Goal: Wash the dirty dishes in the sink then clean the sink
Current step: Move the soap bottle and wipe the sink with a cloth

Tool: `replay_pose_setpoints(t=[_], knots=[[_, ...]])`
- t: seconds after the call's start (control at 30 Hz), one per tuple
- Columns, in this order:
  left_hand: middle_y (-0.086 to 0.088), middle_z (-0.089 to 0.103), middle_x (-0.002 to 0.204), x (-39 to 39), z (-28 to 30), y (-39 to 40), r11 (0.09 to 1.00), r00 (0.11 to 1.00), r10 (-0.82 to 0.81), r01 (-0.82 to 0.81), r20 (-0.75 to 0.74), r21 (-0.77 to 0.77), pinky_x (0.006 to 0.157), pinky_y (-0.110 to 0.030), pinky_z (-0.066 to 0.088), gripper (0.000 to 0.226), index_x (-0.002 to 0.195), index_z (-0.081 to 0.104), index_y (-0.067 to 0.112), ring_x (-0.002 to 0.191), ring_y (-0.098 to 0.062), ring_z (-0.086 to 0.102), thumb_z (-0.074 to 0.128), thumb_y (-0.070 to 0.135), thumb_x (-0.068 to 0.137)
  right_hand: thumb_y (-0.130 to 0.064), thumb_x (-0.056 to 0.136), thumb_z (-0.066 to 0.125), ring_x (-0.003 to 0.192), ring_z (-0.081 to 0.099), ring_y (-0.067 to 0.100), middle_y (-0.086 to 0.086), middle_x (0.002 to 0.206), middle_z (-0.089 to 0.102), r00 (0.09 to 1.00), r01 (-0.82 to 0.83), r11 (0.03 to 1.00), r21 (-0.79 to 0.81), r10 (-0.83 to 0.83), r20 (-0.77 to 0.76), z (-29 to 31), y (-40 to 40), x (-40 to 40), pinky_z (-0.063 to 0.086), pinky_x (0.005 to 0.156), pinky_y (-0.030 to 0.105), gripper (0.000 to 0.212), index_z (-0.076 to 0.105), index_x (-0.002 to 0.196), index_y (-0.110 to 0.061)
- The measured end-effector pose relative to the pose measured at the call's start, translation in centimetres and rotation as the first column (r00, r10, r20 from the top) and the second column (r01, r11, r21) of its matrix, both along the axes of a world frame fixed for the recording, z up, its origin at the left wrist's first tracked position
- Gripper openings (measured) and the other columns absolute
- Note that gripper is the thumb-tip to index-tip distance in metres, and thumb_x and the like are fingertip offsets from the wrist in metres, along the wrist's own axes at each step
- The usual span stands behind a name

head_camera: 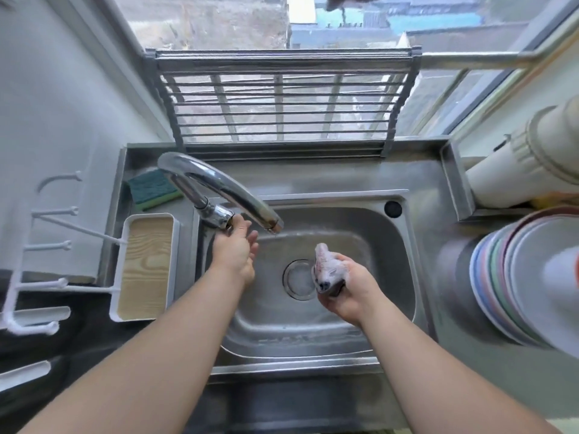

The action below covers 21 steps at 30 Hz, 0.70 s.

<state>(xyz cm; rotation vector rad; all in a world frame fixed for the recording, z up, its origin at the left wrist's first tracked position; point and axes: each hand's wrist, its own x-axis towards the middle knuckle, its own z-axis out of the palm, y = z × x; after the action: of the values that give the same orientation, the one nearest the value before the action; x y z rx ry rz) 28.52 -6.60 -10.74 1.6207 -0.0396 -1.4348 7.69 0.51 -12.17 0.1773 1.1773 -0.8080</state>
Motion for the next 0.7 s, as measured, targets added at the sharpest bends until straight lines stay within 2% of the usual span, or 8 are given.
replay_pose_setpoints(t=[0.07,0.17,0.23,0.33,0.4,0.47,0.6,0.7], knots=[[0.003,0.073,0.112,0.1,-0.6,-0.4,0.999,0.998,0.051,-0.051,-0.026,0.019,0.065,-0.025,0.047,0.009,0.111,0.06,0.028,0.076,-0.006,0.068,0.056,0.021,0.109,-0.01,0.065,0.076,0.078,0.049,0.014,-0.001,0.087,0.055,1.0,-0.016,0.999,-0.029,0.016,0.007,-0.3,-0.5,-0.1,0.029,0.076,0.028,0.022,0.07,0.071,-0.03],[0.011,0.074,0.098,0.2,-0.2,-0.9,0.993,0.981,0.116,-0.112,-0.156,0.032,0.07,-0.025,0.047,0.024,0.128,0.061,0.032,0.07,-0.001,0.072,0.056,0.019,0.109,-0.014,0.055,0.079,0.072,0.045,0.012,-0.003,0.082,0.05,0.998,-0.057,0.998,-0.029,0.056,-0.038,-0.6,-0.9,0.2,0.033,0.071,0.026,0.024,0.067,0.067,-0.031],[0.014,0.073,0.093,0.4,0.0,-0.9,0.992,0.979,0.121,-0.114,-0.167,0.049,0.074,-0.026,0.046,0.025,0.128,0.061,0.034,0.077,-0.002,0.071,0.055,0.018,0.109,-0.019,0.06,0.081,0.067,0.043,0.011,-0.005,0.08,0.048,0.991,-0.12,0.992,-0.032,0.117,-0.064,-0.7,-1.2,0.6,0.037,0.067,0.024,0.022,0.067,0.07,-0.033],[0.012,0.07,0.094,0.3,0.2,-1.0,0.993,0.981,0.106,-0.095,-0.163,0.073,0.077,-0.03,0.044,0.024,0.125,0.061,0.034,0.089,-0.007,0.066,0.055,0.019,0.108,-0.021,0.061,0.082,0.066,0.046,0.011,-0.005,0.08,0.051,0.982,-0.179,0.984,-0.022,0.177,-0.06,-0.6,-1.6,1.2,0.043,0.066,0.024,0.027,0.07,0.081,-0.032],[0.007,0.07,0.103,0.2,0.3,-1.1,0.993,0.986,0.098,-0.088,-0.137,0.078,0.079,-0.034,0.045,0.025,0.129,0.062,0.032,0.095,-0.011,0.066,0.054,0.021,0.108,-0.019,0.055,0.079,0.069,0.047,0.013,-0.003,0.083,0.052,0.976,-0.212,0.977,-0.028,0.21,-0.063,-0.3,-1.8,1.5,0.043,0.067,0.026,0.029,0.07,0.078,-0.034],[0.002,0.07,0.113,0.1,0.2,-1.1,0.993,0.99,0.102,-0.095,-0.101,0.071,0.082,-0.037,0.045,0.03,0.136,0.062,0.026,0.102,-0.014,0.067,0.052,0.021,0.108,-0.016,0.059,0.077,0.074,0.049,0.015,-0.001,0.088,0.055,0.969,-0.237,0.971,-0.022,0.234,-0.078,-0.3,-2.0,1.6,0.044,0.069,0.027,0.026,0.072,0.077,-0.034],[0.002,0.07,0.112,-0.2,0.1,-1.0,0.992,0.994,0.108,-0.107,-0.014,0.061,0.081,-0.035,0.047,0.033,0.135,0.064,0.02,0.1,-0.018,0.068,0.053,0.014,0.104,-0.015,0.077,0.078,0.076,0.062,0.018,0.001,0.091,0.067,0.962,-0.235,0.971,0.038,0.238,-0.133,-0.6,-2.0,1.3,0.054,0.072,0.03,0.023,0.079,0.093,-0.03],[0.001,0.069,0.108,-0.6,0.1,-1.0,0.993,0.995,0.101,-0.103,0.026,0.055,0.075,-0.031,0.047,0.029,0.131,0.065,0.019,0.099,-0.017,0.066,0.056,0.015,0.104,-0.012,0.072,0.073,0.07,0.068,0.019,0.002,0.089,0.074,0.957,-0.224,0.973,0.054,0.23,-0.174,-0.6,-1.9,0.8,0.057,0.068,0.033,0.031,0.08,0.093,-0.033]])
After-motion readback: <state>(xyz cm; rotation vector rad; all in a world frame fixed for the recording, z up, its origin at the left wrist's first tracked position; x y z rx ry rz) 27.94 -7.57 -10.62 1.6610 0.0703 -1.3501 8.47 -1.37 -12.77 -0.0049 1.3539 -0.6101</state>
